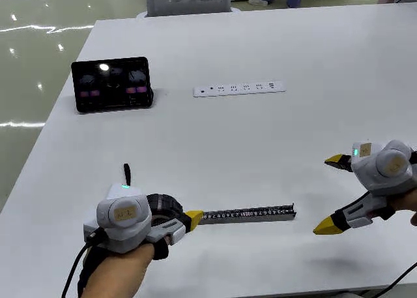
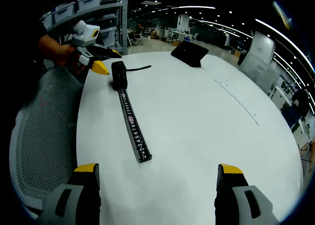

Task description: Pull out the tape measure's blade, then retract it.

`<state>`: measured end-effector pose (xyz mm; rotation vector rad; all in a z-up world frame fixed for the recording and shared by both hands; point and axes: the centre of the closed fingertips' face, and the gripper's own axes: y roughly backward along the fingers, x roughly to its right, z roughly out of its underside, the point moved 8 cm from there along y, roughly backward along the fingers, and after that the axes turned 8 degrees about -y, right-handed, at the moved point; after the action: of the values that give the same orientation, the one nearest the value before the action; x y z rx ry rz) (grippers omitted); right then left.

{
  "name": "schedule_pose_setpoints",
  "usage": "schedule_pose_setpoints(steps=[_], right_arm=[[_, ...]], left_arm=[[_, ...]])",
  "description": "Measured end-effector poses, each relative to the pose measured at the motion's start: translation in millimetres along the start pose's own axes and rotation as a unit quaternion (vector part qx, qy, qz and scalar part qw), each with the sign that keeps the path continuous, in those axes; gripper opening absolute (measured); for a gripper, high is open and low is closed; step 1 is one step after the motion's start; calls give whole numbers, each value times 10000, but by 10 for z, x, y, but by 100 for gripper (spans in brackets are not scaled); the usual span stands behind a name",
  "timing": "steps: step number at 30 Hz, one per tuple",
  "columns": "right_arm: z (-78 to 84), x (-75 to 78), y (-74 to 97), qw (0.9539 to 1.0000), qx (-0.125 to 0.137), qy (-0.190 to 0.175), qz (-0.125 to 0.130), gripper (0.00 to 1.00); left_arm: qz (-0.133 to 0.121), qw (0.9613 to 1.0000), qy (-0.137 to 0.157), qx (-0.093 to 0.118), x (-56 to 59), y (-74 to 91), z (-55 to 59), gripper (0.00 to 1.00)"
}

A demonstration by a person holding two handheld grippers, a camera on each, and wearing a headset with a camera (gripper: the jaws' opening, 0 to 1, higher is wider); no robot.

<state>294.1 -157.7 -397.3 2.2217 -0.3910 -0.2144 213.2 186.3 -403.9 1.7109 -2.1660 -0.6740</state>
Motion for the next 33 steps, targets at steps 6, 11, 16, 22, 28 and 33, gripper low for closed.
schedule_pose_setpoints(steps=[6, 11, 16, 22, 28, 33], right_arm=[[-98, -12, -76, 9997, -68, 166, -163, 99], [-125, -57, -143, 9987, -227, 341, -294, 95], [-87, -18, -237, 9976, -341, 462, -394, 92], [-64, 24, -333, 9965, -467, 452, -527, 87], [-66, -18, -446, 9955, -539, 479, -617, 81], [-57, -46, -525, 9947, -594, 503, -669, 75]], left_arm=[[-133, 9990, 404, 107, 44, -71, 48, 99], [-325, 9978, 519, 257, 29, -127, 89, 99], [-518, 9977, 246, 351, 17, -212, 181, 99], [-619, 9962, 258, 548, -3, -269, 217, 99], [-729, 9954, 369, 508, 37, -327, 192, 99], [-856, 9930, 669, 466, 4, -360, 264, 99]])
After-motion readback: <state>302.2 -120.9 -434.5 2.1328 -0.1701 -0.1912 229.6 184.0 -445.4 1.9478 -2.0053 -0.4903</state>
